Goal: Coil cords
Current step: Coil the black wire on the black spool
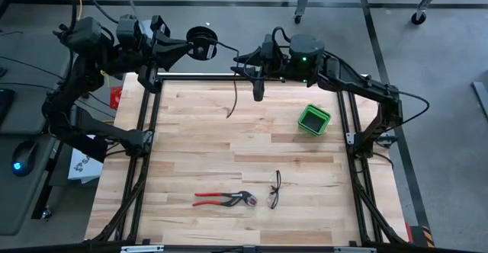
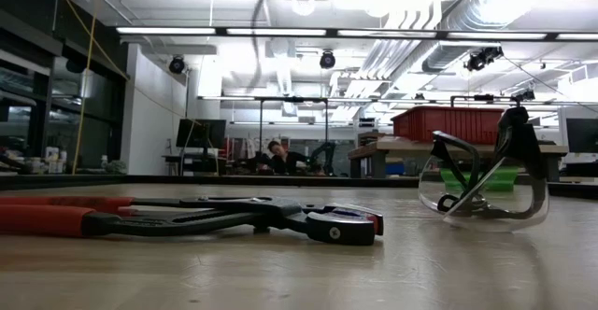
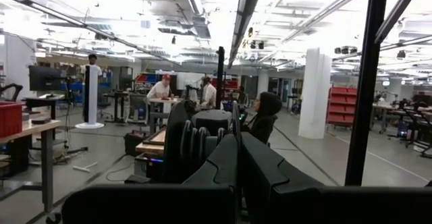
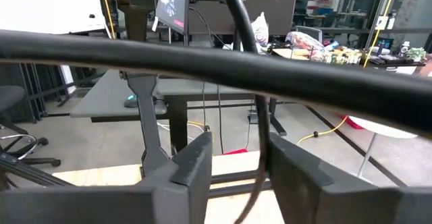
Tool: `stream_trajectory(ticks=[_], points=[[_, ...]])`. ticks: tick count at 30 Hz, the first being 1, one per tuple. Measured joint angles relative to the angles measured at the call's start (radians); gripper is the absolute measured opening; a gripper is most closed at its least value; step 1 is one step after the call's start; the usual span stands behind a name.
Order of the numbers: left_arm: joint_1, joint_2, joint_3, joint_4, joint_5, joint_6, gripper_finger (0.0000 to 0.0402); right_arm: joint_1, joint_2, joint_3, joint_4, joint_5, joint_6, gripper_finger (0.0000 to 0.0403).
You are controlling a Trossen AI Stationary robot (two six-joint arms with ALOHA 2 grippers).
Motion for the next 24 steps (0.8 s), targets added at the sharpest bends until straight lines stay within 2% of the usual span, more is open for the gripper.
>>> stream_trajectory(ticks=[12,19,24], points=[[0.000,-0.003,0.000,-0.002,-0.022,0.000,0.0000,0.018,-0.001,0.000,0.000,0.000,-0.025,0.0010],[0.000,-0.003,0.000,-0.001,-0.064,-0.055,0.0000,0.045,-0.002,0.000,0.002,0.007,-0.029,0.0002],[0.000,0.002,0.000,0.004,-0.140,-0.221,0.0000,0.074,0.001,0.000,0.024,0.027,-0.027,0.0001]])
